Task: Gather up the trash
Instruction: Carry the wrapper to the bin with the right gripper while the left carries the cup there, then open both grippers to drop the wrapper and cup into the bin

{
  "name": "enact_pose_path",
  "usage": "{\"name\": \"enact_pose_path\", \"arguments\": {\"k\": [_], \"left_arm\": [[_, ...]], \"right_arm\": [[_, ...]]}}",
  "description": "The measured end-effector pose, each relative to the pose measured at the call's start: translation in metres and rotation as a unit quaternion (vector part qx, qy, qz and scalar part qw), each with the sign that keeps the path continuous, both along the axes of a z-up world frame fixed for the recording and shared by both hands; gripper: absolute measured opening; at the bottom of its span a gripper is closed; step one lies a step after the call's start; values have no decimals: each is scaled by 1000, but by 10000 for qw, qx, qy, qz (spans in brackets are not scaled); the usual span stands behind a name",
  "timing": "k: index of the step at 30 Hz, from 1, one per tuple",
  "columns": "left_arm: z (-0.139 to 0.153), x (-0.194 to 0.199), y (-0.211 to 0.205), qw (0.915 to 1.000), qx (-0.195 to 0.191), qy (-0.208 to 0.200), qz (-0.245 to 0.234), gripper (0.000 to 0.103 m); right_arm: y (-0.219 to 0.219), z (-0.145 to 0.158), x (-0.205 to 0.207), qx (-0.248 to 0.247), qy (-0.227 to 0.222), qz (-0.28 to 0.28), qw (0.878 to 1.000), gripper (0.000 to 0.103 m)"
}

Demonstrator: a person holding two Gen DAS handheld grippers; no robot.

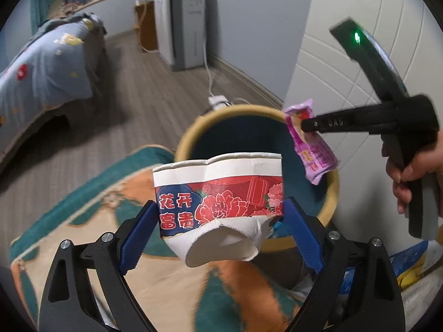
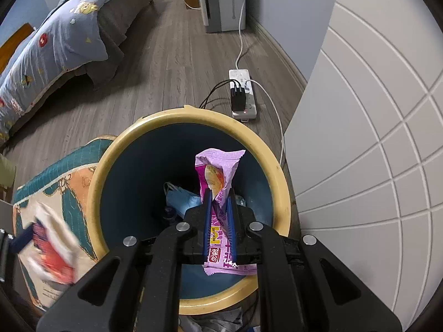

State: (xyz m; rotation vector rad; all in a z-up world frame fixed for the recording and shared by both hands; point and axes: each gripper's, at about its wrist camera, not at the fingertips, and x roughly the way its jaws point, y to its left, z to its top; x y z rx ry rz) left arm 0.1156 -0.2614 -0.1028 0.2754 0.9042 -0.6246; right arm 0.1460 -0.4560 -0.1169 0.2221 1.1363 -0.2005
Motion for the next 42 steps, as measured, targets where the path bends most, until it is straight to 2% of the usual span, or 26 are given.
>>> {"name": "enact_pose_path", "arguments": {"k": [10, 13, 19, 20, 23, 25, 27, 30, 32, 38, 42], "left_arm": [[-33, 4, -52, 9969, 601, -237, -441, 91], [-35, 7, -54, 9975, 547, -216, -393, 95], [-32, 10, -42, 9993, 281, -144, -222, 97], [-31, 9, -39, 9994, 251, -140, -187, 97], [-27, 6, -28, 9994, 239, -198, -145, 97], [-23, 4, -20, 9993, 262, -250, -84, 97], [-15, 3, -7, 9995, 198, -261, 32, 97], [-3, 2, 19, 9993, 74, -243, 264, 97], [5, 1, 37, 9987, 31, -200, 458, 97], [28, -18, 112, 9921, -183, -87, 1241, 97], [47, -37, 153, 9873, 39, -270, 1568, 97]], "right_arm": [[-10, -7, 2, 182, 75, -64, 9998, 10], [-12, -8, 2, 190, 94, -70, 9997, 10], [-11, -8, 4, 323, 42, -79, 9994, 11], [-10, -7, 5, 307, 24, -63, 9995, 14], [-8, -4, 5, 320, -29, -76, 9995, 49], [-6, -2, 5, 293, -37, -74, 9995, 60], [-1, 2, 5, 207, -29, -48, 9998, 76], [7, 10, 3, 132, -93, 39, 9999, 89], [13, 19, 2, 60, -153, 100, 9998, 96], [37, 42, -8, 2, -337, 296, 9990, 97], [68, 50, -19, 65, -338, 575, 9978, 97]]}}
